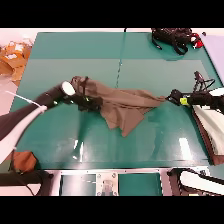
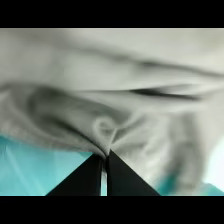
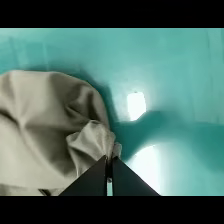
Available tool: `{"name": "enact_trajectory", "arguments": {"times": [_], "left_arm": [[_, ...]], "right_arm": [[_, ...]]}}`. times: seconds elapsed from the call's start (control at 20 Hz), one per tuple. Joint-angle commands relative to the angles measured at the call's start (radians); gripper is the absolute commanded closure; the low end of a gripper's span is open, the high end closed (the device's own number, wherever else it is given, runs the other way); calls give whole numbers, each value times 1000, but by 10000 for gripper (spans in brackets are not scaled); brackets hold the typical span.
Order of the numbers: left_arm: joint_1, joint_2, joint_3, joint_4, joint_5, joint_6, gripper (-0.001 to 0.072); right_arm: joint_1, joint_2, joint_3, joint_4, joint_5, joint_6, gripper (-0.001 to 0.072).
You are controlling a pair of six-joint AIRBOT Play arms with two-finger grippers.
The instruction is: Fold the shirts.
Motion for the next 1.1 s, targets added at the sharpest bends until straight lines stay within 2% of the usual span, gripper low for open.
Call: {"name": "enact_trajectory", "arguments": {"times": [0.0,0.25,0.4,0.55,0.65,0.8,0.95,1.05], "left_arm": [[71,156,151,55,-116,10,677],[96,389,528,68,-173,54,676],[96,426,745,71,-285,67,676],[96,436,876,92,-393,69,675],[96,436,895,117,-477,69,675],[96,434,854,125,-594,67,675],[96,434,707,117,-605,69,675],[96,434,533,117,-572,70,675]], "right_arm": [[-1,62,96,5,70,5,697],[-5,293,391,42,166,63,697],[-47,423,579,42,166,130,697],[-103,545,695,30,167,137,696],[-132,620,699,-17,179,147,697],[-137,656,675,-70,275,159,697],[-137,655,531,-5,299,153,697],[-136,650,373,63,290,105,696]]}}
